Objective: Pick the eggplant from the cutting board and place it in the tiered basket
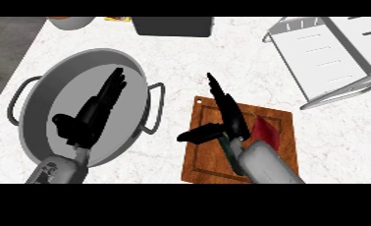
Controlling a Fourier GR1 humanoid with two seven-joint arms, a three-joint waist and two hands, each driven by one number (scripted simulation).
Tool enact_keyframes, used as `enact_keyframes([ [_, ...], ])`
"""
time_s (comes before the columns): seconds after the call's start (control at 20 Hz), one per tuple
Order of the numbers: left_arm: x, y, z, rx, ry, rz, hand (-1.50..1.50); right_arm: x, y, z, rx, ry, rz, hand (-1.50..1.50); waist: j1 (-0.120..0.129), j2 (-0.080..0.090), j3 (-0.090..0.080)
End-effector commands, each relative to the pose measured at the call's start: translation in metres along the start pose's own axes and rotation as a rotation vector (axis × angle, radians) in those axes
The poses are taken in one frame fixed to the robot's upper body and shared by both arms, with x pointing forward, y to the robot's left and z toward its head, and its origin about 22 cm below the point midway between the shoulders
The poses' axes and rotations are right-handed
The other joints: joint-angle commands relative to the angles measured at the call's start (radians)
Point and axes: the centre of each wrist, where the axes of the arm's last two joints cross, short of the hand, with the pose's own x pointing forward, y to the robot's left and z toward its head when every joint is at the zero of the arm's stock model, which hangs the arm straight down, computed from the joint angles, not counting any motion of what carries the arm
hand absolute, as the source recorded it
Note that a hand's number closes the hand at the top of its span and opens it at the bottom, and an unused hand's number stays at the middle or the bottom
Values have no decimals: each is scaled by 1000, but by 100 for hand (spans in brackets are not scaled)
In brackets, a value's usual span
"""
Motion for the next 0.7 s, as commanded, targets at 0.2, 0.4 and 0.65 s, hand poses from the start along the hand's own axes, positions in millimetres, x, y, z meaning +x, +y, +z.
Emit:
enact_keyframes([
  [0.2,-24,1,3,-3,43,10,0,49,25,-11,54,-136,254,-150,-33,-13,1],
  [0.4,-30,18,12,-3,57,-18,0,91,-4,-24,35,-24,600,-150,-29,-21,-3],
  [0.65,-30,1,5,-7,66,-18,0,116,10,-20,212,188,1044,-150,-33,-29,-7],
])
